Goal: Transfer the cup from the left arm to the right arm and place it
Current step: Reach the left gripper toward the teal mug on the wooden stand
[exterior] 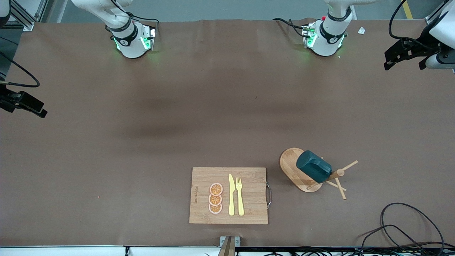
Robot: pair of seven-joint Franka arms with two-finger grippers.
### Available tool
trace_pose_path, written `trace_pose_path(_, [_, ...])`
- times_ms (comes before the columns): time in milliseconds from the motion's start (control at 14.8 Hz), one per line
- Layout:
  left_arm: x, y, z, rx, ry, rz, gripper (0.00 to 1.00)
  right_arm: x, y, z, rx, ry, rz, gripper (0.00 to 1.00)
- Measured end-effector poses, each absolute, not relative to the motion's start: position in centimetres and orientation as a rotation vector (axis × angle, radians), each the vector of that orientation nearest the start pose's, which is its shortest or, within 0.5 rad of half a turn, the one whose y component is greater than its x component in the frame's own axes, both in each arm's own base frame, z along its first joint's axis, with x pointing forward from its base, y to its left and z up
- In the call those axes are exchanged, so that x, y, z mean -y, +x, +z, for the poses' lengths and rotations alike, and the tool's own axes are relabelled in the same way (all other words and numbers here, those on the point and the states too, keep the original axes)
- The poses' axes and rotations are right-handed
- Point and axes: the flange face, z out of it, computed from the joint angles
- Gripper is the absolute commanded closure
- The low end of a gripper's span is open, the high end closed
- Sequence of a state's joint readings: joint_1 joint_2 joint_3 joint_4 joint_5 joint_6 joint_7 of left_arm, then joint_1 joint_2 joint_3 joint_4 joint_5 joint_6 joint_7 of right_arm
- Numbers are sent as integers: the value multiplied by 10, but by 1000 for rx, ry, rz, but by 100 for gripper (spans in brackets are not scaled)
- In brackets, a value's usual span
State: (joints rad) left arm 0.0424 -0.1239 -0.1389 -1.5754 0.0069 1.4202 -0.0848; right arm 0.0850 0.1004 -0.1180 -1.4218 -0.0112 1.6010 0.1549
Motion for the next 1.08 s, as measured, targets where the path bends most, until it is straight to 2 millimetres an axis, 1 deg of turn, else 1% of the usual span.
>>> trace_pose_path(271, [52,499,672,-12,-3115,51,0,17,589,641,-295,-3143,-128,0])
trace_pose_path(406, [52,510,668,-14,-3121,51,0,17,589,641,-296,-3143,-128,0])
trace_pose_path(542, [54,527,659,31,-3133,47,0,17,589,641,-296,-3143,-128,0])
trace_pose_path(609, [58,538,652,102,-3151,33,0,17,589,641,-296,-3143,-128,0])
trace_pose_path(745, [69,558,637,317,-3205,6,0,17,589,641,-296,-3143,-128,0])
trace_pose_path(880, [79,579,620,531,-3213,-28,0,17,589,641,-296,-3143,-128,0])
trace_pose_path(1083, [103,610,587,810,-3200,-89,0,17,589,641,-296,-3143,-128,0])
